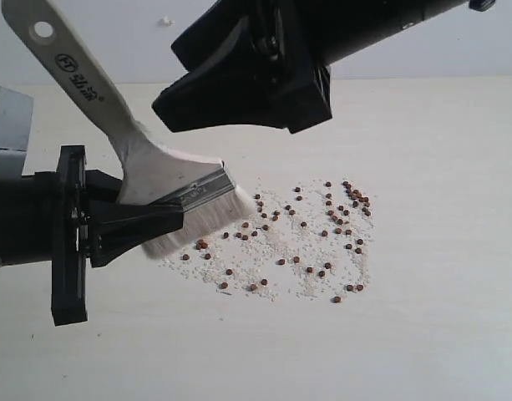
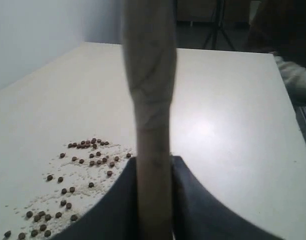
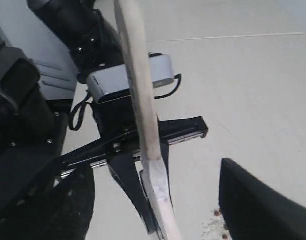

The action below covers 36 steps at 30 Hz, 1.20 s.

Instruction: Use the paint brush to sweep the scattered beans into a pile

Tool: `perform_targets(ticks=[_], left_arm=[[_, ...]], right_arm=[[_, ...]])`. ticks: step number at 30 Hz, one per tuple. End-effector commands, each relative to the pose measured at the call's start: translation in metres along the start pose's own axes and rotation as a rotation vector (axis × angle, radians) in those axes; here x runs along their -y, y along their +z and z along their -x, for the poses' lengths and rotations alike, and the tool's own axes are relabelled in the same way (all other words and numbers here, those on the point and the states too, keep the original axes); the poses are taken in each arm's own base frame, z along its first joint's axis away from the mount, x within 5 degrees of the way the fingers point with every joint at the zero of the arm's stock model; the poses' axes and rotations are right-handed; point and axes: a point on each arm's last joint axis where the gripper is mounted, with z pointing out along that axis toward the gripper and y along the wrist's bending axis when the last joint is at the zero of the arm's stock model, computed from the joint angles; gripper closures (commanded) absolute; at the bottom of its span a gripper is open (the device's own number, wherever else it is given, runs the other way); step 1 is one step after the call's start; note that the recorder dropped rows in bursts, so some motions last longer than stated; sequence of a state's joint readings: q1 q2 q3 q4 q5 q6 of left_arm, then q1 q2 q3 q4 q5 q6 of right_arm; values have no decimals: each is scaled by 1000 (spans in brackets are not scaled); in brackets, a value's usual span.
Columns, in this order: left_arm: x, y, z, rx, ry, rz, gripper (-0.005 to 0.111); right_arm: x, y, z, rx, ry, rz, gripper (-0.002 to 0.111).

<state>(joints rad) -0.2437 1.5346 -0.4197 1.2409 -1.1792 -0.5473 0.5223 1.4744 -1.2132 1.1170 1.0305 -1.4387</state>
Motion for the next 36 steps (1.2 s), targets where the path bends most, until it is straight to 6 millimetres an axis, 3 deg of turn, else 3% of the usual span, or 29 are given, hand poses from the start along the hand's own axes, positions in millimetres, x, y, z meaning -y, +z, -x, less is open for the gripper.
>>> perform_targets(ticks=[1,10,21,36], left_arm=[[2,2,6,12,-4,-61,107],[2,2,6,10,-9,-64,107],[2,2,6,13,-9,-59,107],[0,2,7,18,6,-43,107]], right_arm=[[2,11,-1,-1,37,150,44],[9,17,11,184,7,163,44],[24,38,-9,173,78,226,44],[17,59,-4,184,41,198,44]])
